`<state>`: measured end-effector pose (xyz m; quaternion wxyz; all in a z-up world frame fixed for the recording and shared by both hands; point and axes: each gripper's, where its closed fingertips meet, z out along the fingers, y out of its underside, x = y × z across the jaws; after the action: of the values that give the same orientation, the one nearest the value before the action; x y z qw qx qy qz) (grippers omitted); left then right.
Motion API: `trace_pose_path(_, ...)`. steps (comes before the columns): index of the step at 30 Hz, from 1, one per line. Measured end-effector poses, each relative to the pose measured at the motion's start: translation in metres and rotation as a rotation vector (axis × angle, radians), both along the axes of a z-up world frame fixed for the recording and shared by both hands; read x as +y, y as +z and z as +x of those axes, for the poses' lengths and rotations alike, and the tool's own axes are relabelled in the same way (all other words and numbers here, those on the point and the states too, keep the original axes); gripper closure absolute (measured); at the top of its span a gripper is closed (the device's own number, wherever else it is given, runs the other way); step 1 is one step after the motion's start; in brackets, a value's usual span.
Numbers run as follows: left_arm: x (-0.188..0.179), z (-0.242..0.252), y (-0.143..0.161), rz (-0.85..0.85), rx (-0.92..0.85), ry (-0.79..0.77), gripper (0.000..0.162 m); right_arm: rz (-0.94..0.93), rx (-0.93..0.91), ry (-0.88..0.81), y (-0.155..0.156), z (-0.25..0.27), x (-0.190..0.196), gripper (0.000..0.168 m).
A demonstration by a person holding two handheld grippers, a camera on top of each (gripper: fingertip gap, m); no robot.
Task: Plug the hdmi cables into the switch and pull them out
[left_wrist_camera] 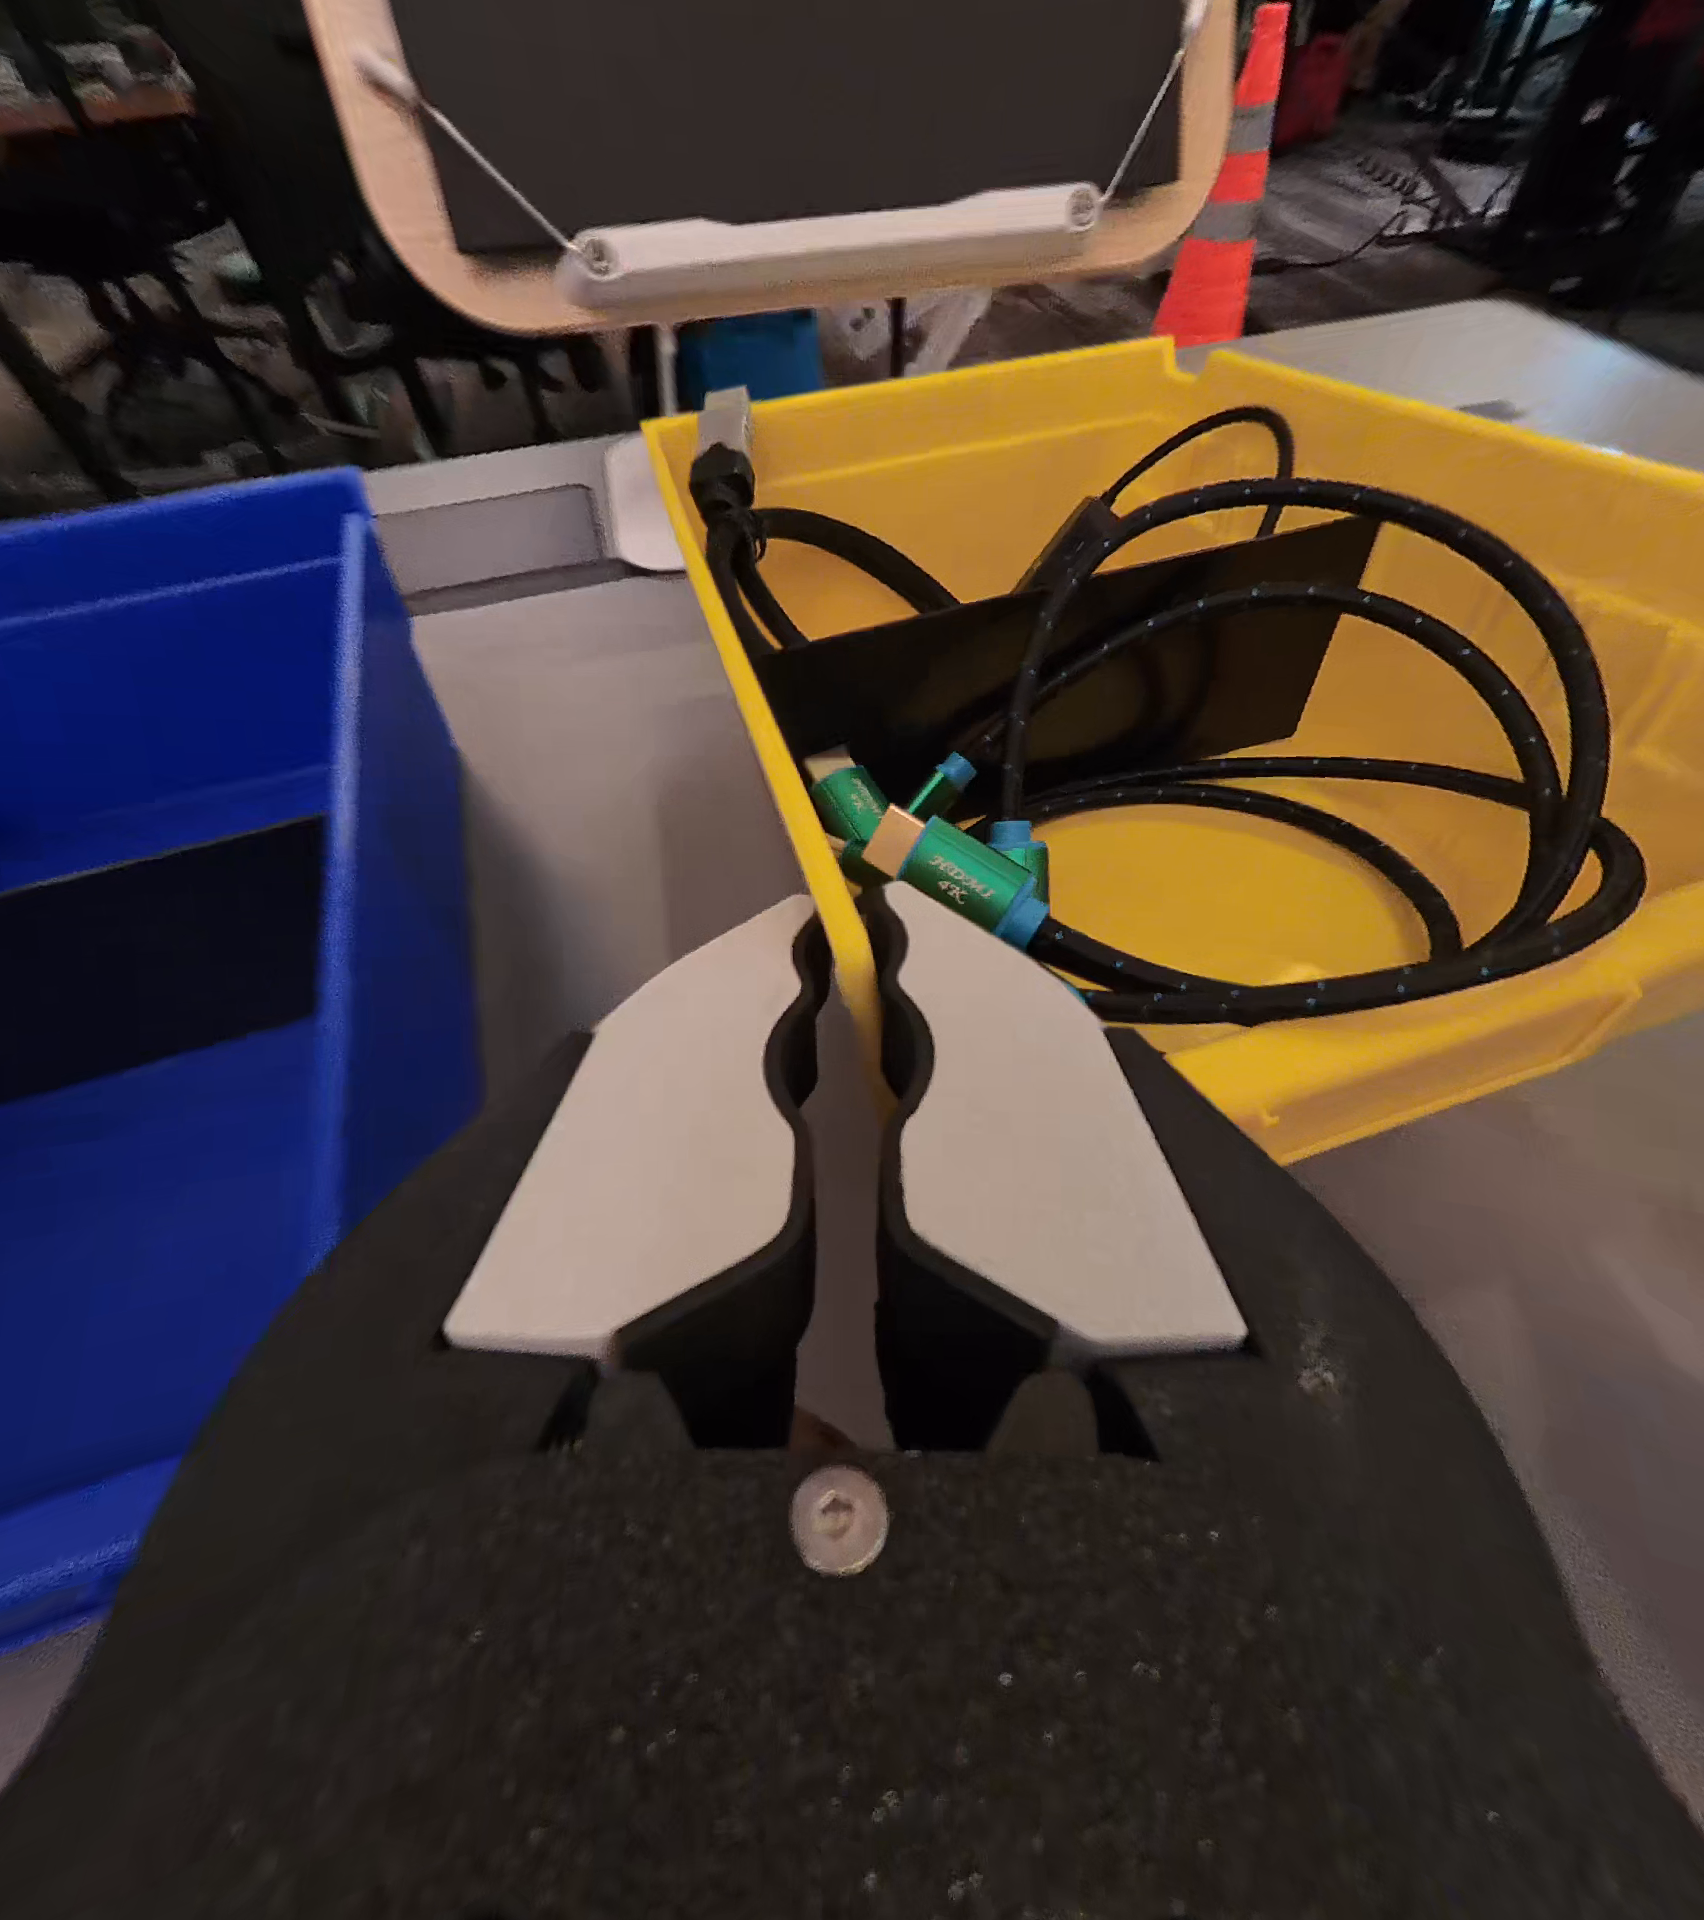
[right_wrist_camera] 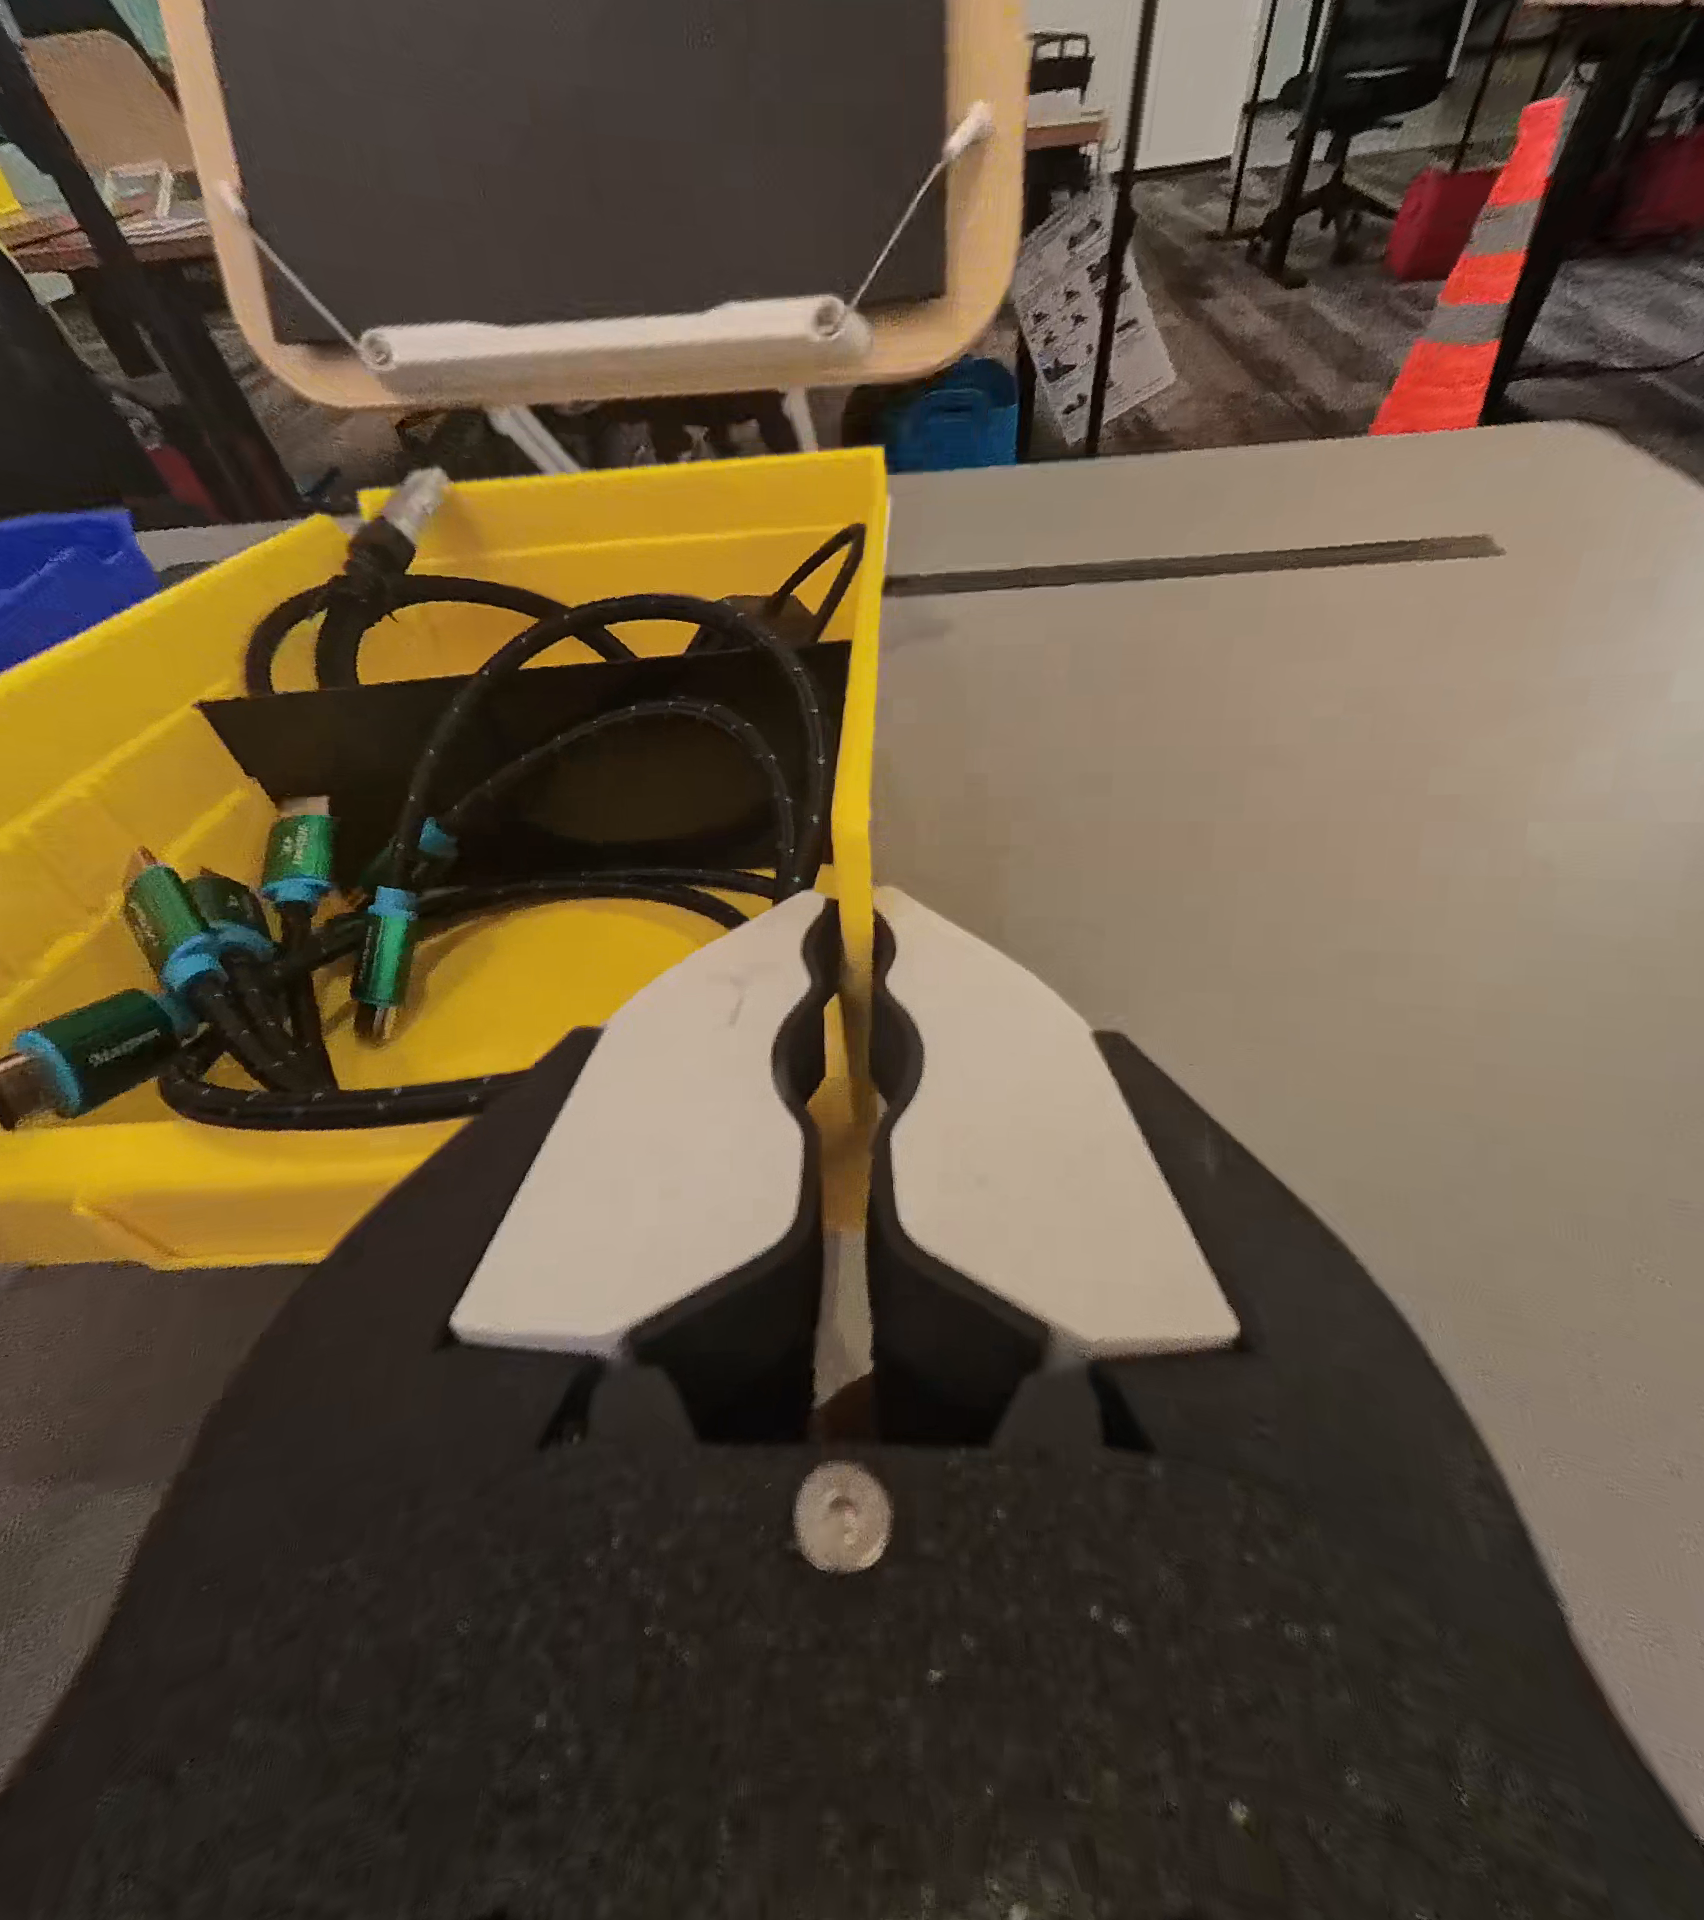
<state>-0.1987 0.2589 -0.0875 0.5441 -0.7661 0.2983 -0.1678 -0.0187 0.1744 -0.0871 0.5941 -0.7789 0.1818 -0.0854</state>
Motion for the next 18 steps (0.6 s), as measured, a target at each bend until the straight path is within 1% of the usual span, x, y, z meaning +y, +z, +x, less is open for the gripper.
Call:
trace_pose_path(2,-0.002,-0.016,-0.006,0.035,0.054,0.021,0.155,-0.005,-0.039,0.027,-0.009,-0.012,0.006,0.166)
trace_pose_path(4,-0.001,-0.027,-0.014,0.019,0.097,0.039,0.155,-0.001,-0.071,0.065,-0.018,-0.023,0.007,0.166)
trace_pose_path(6,0.000,-0.039,-0.026,-0.020,0.125,0.064,0.156,-0.027,-0.052,0.124,-0.032,-0.035,0.006,0.165)
trace_pose_path(7,0.002,-0.048,-0.024,-0.010,0.119,0.096,0.154,-0.060,-0.020,0.166,-0.040,-0.043,0.006,0.163)
trace_pose_path(9,-0.001,-0.065,0.006,0.068,0.025,0.148,0.147,-0.059,0.046,0.270,-0.037,-0.059,0.009,0.160)
trace_pose_path(11,-0.007,-0.087,0.038,0.110,-0.117,0.170,0.132,-0.100,0.095,0.340,-0.038,-0.068,0.008,0.157)
trace_pose_path(12,-0.006,-0.104,0.045,0.109,-0.160,0.191,0.128,-0.105,0.104,0.360,-0.037,-0.069,0.005,0.158)
trace_pose_path(13,-0.001,-0.126,0.045,0.095,-0.176,0.224,0.126,-0.115,0.108,0.389,-0.038,-0.073,-0.001,0.157)
trace_pose_path(14,0.007,-0.151,0.039,0.064,-0.171,0.263,0.124,-0.132,0.109,0.442,-0.039,-0.080,-0.010,0.151)
trace_pose_path(15,0.015,-0.179,0.032,0.022,-0.168,0.301,0.121,-0.145,0.107,0.533,-0.039,-0.092,-0.020,0.133)
trace_pose_path(17,0.023,-0.238,0.023,-0.063,-0.201,0.378,0.116,-0.170,0.075,0.684,-0.040,-0.113,-0.047,0.142)
trace_pose_path(18,0.023,-0.264,0.023,-0.096,-0.228,0.408,0.117,-0.187,0.088,0.748,-0.042,-0.123,-0.063,0.142)
